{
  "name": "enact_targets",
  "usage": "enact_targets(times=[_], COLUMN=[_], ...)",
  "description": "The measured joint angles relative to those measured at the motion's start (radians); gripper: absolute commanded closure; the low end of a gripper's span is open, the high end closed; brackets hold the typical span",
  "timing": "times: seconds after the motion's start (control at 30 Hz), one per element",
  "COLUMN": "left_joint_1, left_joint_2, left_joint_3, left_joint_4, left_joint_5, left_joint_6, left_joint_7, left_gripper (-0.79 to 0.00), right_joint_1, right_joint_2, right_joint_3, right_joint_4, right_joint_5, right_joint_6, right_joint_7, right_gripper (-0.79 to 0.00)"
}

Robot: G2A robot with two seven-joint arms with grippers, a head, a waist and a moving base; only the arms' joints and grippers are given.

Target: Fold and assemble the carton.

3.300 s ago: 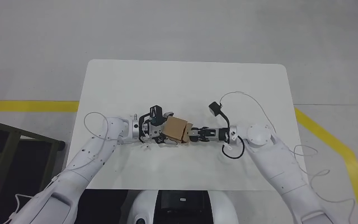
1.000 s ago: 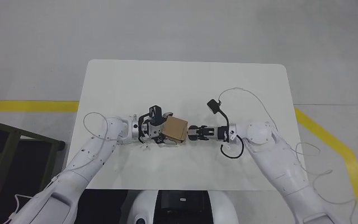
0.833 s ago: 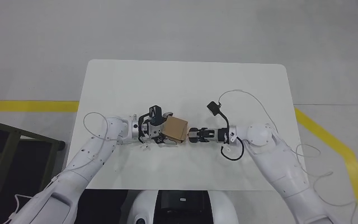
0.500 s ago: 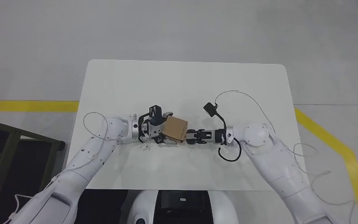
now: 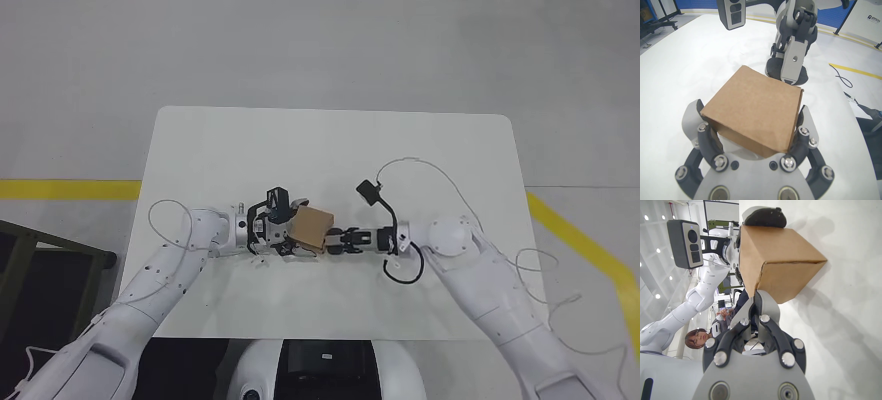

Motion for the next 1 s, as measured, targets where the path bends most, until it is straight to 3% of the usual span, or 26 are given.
enact_targets(times=[0.1, 0.17, 0.27, 0.3, 0.33, 0.73, 0.87, 1.0], left_joint_1=[-0.001, -0.001, 0.002, 0.005, 0.009, 0.061, 0.058, 0.059], left_joint_2=[0.001, 0.002, 0.011, 0.016, 0.022, 0.154, 0.193, 0.2], left_joint_3=[-0.001, -0.005, -0.019, -0.023, -0.028, -0.094, -0.148, -0.193], left_joint_4=[0.003, 0.008, 0.014, 0.012, 0.008, -0.072, -0.077, -0.074], left_joint_5=[-0.002, -0.002, -0.002, -0.003, -0.003, -0.08, -0.145, -0.219], left_joint_6=[0.0, 0.0, 0.0, 0.0, 0.0, 0.0, 0.0, 0.032], left_joint_7=[-0.001, 0.0, 0.01, 0.016, 0.023, 0.152, 0.105, 0.006], left_gripper=[-0.785, -0.785, -0.785, -0.785, -0.785, -0.785, -0.785, -0.785], right_joint_1=[-0.002, -0.006, -0.015, -0.019, -0.023, -0.071, -0.078, -0.074], right_joint_2=[0.003, 0.006, 0.014, 0.016, 0.019, 0.051, 0.06, 0.068], right_joint_3=[0.01, 0.023, 0.05, 0.059, 0.068, 0.179, 0.213, 0.244], right_joint_4=[0.003, 0.0, -0.011, -0.016, -0.022, -0.112, -0.133, -0.16], right_joint_5=[0.002, 0.003, -0.002, -0.005, -0.008, -0.067, -0.106, -0.143], right_joint_6=[-0.002, -0.003, -0.005, -0.005, -0.005, -0.042, -0.089, -0.179], right_joint_7=[0.0, -0.004, -0.012, -0.013, -0.014, -0.065, -0.097, -0.112], right_gripper=[-0.034, -0.219, -0.391, -0.668, -0.785, -0.785, -0.785, -0.785])
